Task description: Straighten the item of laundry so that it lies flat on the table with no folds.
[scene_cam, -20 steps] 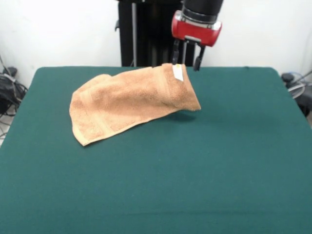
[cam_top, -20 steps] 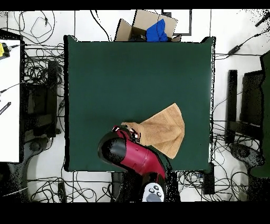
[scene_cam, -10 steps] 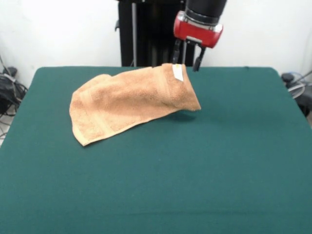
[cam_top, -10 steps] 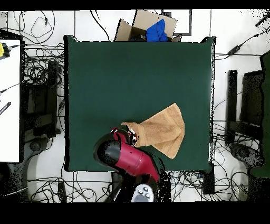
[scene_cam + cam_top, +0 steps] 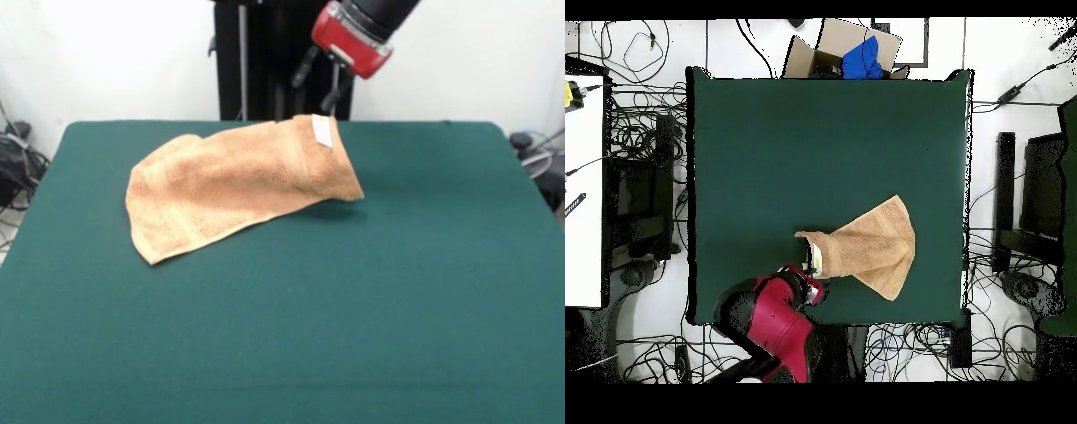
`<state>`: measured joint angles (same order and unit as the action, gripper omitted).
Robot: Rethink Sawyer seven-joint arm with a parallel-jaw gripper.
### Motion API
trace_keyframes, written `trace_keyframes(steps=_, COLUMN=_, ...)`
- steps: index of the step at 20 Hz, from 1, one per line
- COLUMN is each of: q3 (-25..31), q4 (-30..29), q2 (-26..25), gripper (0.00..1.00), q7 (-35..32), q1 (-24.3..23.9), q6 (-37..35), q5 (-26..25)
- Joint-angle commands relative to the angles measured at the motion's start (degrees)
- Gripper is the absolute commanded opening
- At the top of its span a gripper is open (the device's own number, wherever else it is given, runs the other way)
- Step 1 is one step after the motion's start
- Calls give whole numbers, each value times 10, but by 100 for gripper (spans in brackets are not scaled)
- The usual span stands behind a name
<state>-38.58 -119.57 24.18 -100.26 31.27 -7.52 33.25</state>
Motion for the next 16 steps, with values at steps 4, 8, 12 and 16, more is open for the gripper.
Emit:
trace_keyframes(steps=4, q3=-124, q4=33, q2=-137, gripper=100, q7=-235, q1=37, q6=-24, q5=89)
trace_keyframes(steps=8, q3=-134, q4=54, q2=-149, gripper=100, q7=-243, q1=35, q6=-48, q5=89)
trace_keyframes(steps=12, q3=-130, q4=62, q2=-144, gripper=100, q7=-248, q1=34, q6=-64, q5=84)
trace_keyframes(steps=16, q3=-102, q4=62, q2=-108, gripper=100, q7=-242, q1=27, q6=-91, q5=76)
